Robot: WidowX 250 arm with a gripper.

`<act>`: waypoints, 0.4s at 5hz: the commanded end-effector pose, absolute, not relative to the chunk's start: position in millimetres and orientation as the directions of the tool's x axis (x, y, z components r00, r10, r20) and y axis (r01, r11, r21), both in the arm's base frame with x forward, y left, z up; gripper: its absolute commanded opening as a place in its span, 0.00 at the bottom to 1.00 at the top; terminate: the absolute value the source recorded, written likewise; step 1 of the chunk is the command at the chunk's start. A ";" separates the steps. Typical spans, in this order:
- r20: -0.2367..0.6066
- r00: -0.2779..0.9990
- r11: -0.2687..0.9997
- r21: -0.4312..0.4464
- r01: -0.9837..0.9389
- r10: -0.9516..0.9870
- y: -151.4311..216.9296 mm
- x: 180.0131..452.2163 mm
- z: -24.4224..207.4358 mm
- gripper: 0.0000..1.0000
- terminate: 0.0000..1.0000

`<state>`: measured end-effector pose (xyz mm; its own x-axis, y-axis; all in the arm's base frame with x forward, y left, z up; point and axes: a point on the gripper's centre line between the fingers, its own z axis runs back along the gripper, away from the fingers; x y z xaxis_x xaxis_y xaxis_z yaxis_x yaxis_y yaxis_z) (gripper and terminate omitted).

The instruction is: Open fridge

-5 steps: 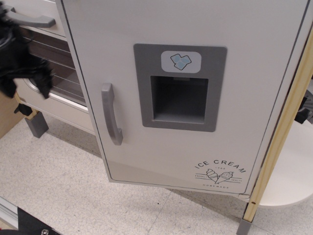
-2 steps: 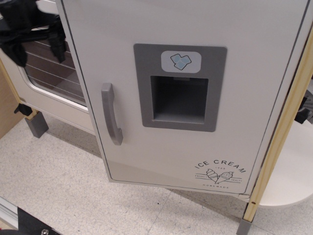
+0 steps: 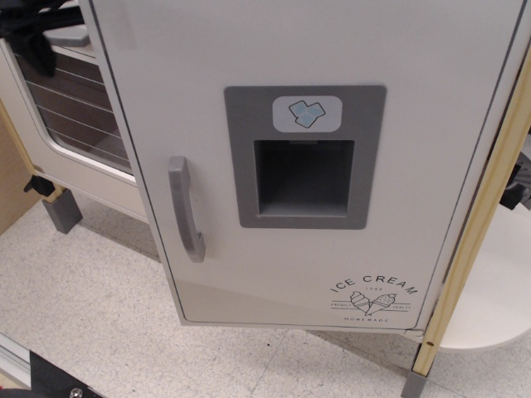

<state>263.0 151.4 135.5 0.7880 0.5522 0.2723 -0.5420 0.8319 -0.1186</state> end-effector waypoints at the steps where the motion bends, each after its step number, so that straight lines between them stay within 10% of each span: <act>1: 0.269 0.880 0.920 -0.128 -0.370 0.392 119.9 227.4 169.6 1.00 0.00; 2: 0.246 0.918 0.950 -0.107 -0.295 0.313 105.6 203.6 174.1 1.00 0.00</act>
